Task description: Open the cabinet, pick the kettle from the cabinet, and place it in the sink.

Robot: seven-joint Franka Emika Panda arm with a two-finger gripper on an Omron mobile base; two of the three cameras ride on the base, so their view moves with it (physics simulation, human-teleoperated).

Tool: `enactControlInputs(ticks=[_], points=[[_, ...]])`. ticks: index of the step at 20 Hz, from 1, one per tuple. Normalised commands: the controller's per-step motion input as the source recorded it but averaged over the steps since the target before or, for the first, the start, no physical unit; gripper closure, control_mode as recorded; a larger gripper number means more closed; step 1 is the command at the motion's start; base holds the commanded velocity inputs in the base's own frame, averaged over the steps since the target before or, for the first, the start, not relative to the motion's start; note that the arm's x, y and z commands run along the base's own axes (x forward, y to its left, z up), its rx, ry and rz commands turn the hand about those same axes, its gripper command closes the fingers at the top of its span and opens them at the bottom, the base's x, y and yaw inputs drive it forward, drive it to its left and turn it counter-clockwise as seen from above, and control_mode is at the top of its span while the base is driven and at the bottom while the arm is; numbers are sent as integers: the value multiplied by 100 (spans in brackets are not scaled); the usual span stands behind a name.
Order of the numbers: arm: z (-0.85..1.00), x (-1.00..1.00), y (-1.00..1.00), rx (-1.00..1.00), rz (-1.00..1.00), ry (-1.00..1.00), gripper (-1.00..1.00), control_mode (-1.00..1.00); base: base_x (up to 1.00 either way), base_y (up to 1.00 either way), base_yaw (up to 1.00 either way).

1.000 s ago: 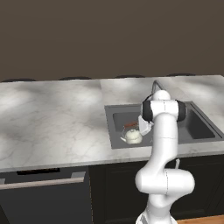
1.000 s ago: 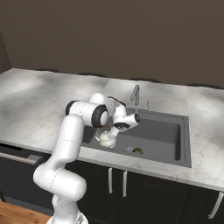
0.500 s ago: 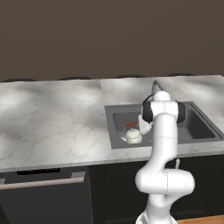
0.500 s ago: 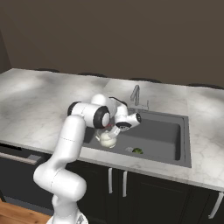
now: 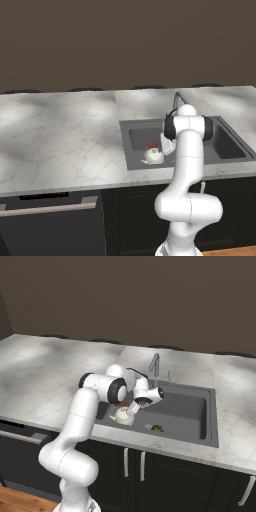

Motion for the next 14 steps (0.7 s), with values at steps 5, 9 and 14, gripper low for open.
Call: enactControlInputs(ticks=[5,9,14], points=[[-5,-7,-2,0,0,0,-100,-100,0,0,0],[-4,0,-12,-1,0,0,-100,-100,0,0,0],[0,0,-20,-5,-1,0,-100,-100,0,0,0]])
